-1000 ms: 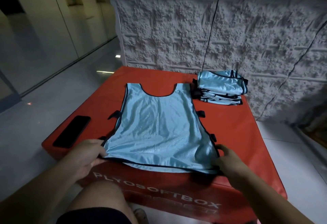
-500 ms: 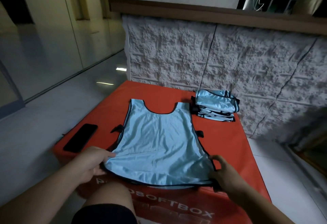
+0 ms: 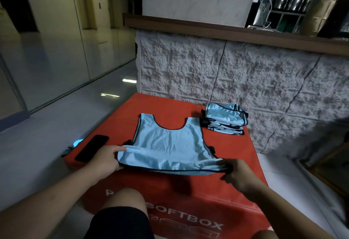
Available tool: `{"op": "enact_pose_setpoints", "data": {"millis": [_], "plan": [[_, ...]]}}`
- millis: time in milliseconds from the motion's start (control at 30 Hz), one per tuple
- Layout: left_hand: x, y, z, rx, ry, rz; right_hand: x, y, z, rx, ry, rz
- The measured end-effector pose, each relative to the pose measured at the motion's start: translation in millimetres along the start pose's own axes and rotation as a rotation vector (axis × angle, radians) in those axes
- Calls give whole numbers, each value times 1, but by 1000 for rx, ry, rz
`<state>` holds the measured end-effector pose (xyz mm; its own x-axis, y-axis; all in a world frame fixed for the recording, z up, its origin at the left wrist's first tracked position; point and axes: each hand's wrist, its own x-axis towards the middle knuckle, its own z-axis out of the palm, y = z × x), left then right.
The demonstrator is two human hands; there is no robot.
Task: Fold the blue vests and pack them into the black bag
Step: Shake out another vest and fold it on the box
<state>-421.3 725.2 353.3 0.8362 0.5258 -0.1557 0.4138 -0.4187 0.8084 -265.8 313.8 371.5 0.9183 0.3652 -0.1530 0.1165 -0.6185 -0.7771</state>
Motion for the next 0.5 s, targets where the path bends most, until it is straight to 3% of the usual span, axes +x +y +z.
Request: {"op": "enact_pose_setpoints", "data": {"millis": [133,267,367,500], "plan": [[-1,3,6,224,112,170,8,1,1,-241,163,-89],[-11,2,4,378,209,307,1,0,-2,-308,229,-121],[-13,0,-7,411,153,365,-5,-1,-8,-377,182,-156],[-13,-2,-22,486,-79,378,-12,0,-24,-560,54,-261]]}}
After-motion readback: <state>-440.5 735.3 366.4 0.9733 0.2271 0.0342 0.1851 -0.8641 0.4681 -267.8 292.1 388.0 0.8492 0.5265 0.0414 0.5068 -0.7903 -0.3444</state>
